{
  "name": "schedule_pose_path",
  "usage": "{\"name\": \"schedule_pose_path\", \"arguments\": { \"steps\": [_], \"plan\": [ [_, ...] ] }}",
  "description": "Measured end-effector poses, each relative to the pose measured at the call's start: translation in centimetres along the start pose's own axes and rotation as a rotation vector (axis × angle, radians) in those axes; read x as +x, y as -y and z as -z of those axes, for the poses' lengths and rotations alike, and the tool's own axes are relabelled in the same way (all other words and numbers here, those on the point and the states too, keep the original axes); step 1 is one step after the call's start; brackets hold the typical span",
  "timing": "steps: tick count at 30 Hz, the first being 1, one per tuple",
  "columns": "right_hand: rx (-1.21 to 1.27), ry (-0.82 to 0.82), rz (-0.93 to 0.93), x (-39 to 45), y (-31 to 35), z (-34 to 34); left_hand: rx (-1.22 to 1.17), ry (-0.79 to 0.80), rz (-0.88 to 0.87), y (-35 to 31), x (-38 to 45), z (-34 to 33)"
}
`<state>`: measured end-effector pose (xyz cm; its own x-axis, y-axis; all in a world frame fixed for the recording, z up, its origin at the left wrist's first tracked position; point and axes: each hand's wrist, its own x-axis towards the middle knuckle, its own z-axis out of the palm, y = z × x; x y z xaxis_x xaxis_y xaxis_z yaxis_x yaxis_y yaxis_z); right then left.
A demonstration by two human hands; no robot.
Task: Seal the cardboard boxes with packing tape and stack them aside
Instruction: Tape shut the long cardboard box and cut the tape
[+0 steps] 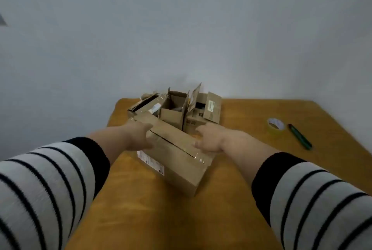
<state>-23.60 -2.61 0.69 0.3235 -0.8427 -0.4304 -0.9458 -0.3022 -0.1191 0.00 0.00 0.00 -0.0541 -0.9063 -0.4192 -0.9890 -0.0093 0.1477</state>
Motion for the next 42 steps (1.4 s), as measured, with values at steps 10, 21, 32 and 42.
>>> {"name": "schedule_pose_path", "arguments": {
  "steps": [10,21,32,42],
  "plan": [
    [-0.125,0.292,0.142,5.9,-6.4,-4.7,0.329,0.116,0.027,-5.0,4.0,-6.7],
    [-0.101,0.341,0.355,8.1,-11.5,-5.5,0.310,-0.052,0.106,-9.0,4.8,-10.5],
    [0.236,0.400,0.194,7.6,-13.3,-5.6,0.294,-0.030,0.096,-11.5,4.0,-11.1],
    [0.180,0.272,0.129,7.5,-16.0,-5.0,0.263,-0.186,-0.049,-15.7,4.5,-12.3]
  ]
}}
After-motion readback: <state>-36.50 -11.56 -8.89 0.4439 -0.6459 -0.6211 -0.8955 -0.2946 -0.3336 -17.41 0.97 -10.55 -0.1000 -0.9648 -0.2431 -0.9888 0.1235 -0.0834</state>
